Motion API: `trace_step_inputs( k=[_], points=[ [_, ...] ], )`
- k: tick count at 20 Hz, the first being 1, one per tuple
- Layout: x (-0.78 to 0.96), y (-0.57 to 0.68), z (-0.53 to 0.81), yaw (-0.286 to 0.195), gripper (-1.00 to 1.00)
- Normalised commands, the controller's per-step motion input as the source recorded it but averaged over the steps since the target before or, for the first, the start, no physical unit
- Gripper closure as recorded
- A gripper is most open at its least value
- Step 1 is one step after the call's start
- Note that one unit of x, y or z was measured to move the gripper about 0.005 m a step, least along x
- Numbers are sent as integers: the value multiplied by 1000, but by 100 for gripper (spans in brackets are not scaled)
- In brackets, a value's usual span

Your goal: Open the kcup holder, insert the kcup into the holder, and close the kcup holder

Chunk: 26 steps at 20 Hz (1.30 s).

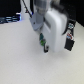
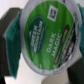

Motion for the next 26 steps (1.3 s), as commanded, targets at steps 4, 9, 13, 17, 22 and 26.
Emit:
trace_step_inputs(
  k=[4, 9, 13, 17, 22, 26],
  points=[
    [-152, 475, 464, 102, 100],
    [-201, 472, 399, 90, 100],
    [-198, 499, 378, 77, 100],
    [-193, 483, 321, 80, 100],
    [-286, 425, 152, 111, 100],
    [-347, 422, 24, 112, 100]
  ],
)
